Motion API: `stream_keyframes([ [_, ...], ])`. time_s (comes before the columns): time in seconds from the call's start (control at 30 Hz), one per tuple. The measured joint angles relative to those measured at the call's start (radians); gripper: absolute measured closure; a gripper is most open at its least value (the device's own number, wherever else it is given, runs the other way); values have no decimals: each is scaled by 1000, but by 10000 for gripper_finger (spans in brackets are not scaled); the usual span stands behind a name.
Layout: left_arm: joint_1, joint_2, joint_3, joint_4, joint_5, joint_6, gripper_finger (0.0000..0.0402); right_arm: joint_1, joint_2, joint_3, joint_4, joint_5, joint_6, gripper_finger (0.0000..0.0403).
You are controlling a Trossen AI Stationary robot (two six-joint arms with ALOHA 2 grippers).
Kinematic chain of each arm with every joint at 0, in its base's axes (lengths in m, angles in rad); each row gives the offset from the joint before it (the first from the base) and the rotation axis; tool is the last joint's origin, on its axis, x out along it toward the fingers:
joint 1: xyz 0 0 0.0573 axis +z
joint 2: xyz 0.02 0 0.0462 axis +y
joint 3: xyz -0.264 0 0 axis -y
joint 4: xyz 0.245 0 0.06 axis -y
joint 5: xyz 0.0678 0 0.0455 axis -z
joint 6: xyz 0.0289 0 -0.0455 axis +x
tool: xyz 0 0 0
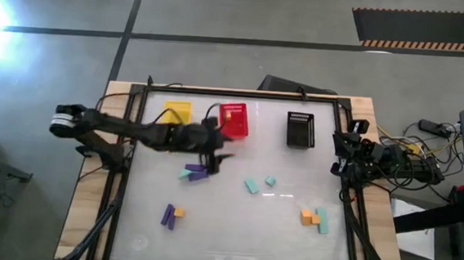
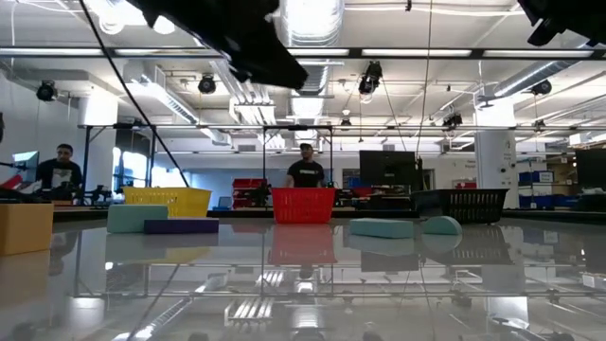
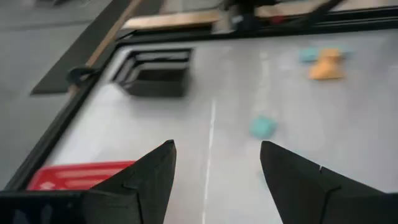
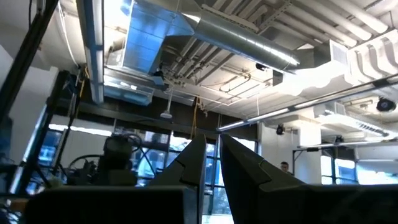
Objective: Sort & place blocks by color
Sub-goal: Put the blue block into the black bin
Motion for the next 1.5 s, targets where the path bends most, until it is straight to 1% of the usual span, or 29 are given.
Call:
stream_keyframes([
  [0.1,-69,-60,-77,67,-10,1,183,0,12,-1,-1,-6,63,364],
  [0.2,-102,-121,-157,162,-27,7,183,0,47,-1,5,-22,128,364],
  [0.27,-106,-159,-203,234,-30,9,183,0,81,-1,8,-36,149,364],
  [0.43,-98,-243,-299,328,-43,25,183,0,221,-1,85,-34,210,364],
  [0.53,-97,-270,-337,384,-69,39,183,0,309,1,134,-19,255,364],
  [0.6,-95,-284,-356,403,-82,57,183,0,360,16,107,3,304,364],
  [0.7,-92,-295,-370,419,-87,62,183,0,431,61,10,37,379,364],
  [0.8,-92,-297,-376,418,-98,62,183,0,488,136,-156,52,449,364],
  [1.0,-92,-295,-377,417,-106,87,183,14,622,348,-620,52,584,364],
  [1.13,-92,-295,-377,418,-109,89,183,56,744,466,-853,48,677,364],
  [1.27,-92,-295,-377,429,-114,89,183,95,859,562,-984,51,766,364],
  [1.43,-92,-295,-377,435,-116,86,183,147,983,641,-1134,51,837,364],
  [1.5,-92,-295,-377,435,-116,81,183,168,1024,656,-1166,51,854,364],
])
